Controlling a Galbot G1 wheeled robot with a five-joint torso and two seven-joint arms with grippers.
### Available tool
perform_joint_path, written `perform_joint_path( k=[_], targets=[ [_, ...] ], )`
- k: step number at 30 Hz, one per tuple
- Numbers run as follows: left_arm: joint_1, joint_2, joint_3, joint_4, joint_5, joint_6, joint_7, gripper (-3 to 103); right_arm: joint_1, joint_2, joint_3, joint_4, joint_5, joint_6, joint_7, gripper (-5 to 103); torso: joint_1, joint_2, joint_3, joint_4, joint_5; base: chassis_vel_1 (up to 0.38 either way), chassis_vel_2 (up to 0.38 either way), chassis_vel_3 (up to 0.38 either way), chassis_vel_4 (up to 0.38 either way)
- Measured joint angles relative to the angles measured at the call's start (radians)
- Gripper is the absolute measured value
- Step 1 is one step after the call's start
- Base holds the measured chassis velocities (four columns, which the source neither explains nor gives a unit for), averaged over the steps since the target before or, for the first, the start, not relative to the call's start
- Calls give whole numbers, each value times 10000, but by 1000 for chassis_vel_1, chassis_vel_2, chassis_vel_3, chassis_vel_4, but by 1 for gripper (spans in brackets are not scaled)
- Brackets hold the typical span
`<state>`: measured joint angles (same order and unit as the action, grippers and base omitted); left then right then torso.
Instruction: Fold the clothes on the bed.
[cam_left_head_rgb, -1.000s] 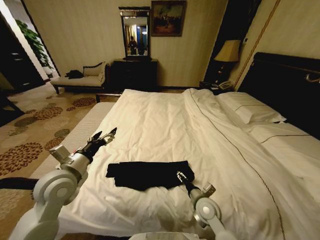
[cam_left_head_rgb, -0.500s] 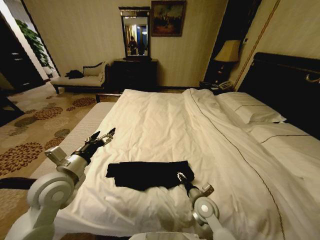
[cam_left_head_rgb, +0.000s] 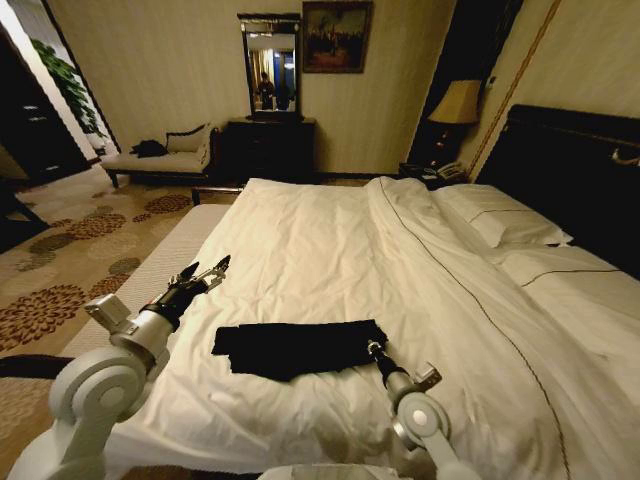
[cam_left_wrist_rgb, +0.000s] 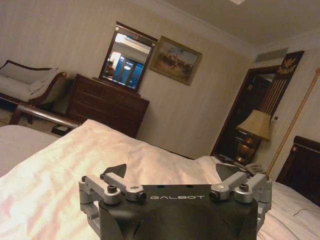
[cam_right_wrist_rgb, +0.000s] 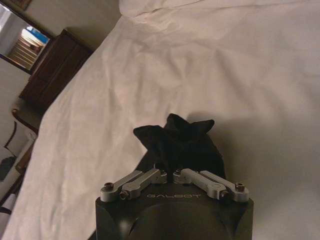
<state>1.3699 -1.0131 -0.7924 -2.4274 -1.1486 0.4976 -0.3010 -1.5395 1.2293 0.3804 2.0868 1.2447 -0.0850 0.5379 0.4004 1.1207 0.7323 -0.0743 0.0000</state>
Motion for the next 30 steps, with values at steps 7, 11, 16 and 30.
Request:
perform_joint_path(
  k=[7,11,16,30],
  targets=[
    [9,-59,57,-1,45,-15,-5,100,132,82,-4,-451,-190,7,18,1,1,-2,1,1,1,0,0,0,0],
    [16,-62,50,-2,46,-23,-5,100,164,60,4,-680,-681,8,147,1,0,-1,0,1,0,0,0,0,0],
    [-5,-62,47,9,48,-33,-5,100,-47,52,118,-672,-765,33,317,8,0,-1,0,-1,-1,0,0,0,0],
    [8,-114,71,28,117,-45,-6,100,-377,346,-154,-801,-945,198,233,62,0,-1,0,0,-1,0,0,0,0]
  ],
)
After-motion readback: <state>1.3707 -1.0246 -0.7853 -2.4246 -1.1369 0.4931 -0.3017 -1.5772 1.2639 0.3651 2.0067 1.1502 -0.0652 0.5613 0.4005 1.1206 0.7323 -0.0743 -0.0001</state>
